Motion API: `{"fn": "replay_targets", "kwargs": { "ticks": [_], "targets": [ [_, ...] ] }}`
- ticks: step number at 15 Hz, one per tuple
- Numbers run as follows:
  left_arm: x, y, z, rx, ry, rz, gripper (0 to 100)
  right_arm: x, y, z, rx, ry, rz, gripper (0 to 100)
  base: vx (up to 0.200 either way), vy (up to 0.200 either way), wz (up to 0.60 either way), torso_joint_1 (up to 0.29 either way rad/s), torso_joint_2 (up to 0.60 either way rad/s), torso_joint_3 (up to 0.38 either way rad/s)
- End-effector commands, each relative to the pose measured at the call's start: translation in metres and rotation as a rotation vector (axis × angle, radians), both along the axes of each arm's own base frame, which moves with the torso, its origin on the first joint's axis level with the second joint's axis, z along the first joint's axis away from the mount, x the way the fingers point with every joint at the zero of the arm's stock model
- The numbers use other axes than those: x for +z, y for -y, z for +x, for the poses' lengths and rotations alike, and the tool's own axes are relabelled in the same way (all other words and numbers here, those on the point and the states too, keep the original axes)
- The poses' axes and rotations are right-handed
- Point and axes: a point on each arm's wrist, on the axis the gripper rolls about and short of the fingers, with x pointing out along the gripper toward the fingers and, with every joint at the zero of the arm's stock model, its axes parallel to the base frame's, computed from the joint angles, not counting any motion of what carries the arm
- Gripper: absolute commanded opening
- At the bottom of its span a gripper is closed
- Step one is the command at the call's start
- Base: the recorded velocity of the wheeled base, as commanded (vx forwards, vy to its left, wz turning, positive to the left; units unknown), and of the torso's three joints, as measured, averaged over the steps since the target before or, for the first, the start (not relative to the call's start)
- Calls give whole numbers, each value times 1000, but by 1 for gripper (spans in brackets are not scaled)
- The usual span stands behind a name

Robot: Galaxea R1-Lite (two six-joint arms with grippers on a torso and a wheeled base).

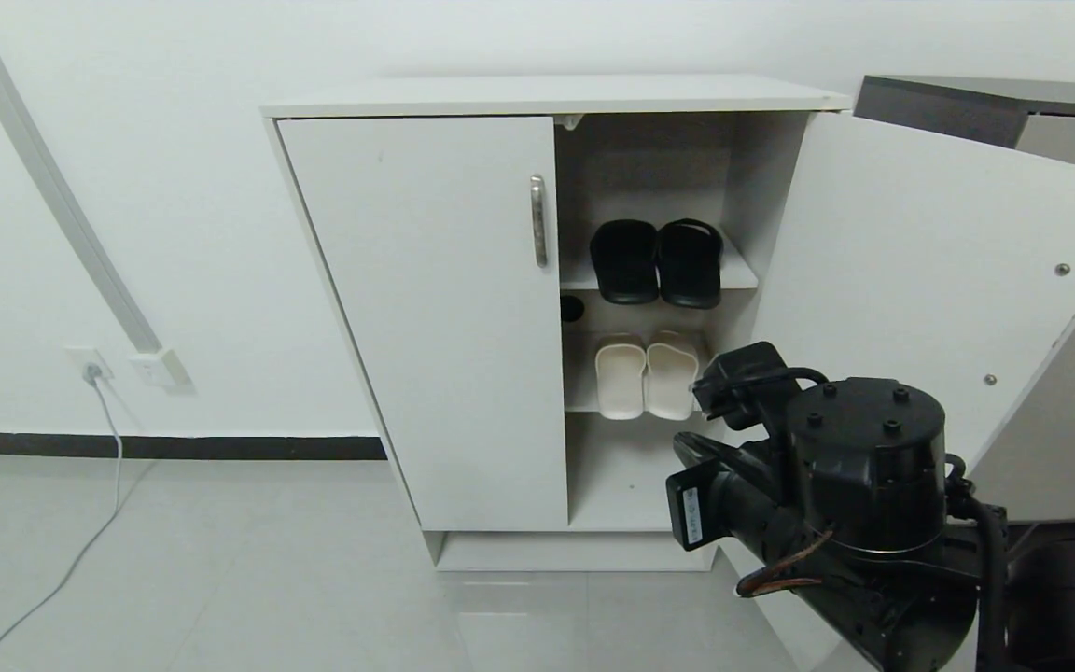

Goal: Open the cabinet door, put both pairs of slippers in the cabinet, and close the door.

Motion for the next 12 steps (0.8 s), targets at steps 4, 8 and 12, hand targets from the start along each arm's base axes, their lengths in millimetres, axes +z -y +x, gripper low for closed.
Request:
{"fn": "replay_targets", "kwargs": {
  "ticks": [4,8,12],
  "targets": [
    [0,0,0,0,0,1,0,-1,0,0,0,-1,-4,0,0,0,0,33,-296,-349],
    [0,0,0,0,0,1,0,-2,-1,0,0,-3,-6,0,0,0,0,69,-508,-353],
    [0,0,0,0,0,1,0,-2,-1,1,0,-4,-6,0,0,0,0,132,-464,-338]
  ]
}}
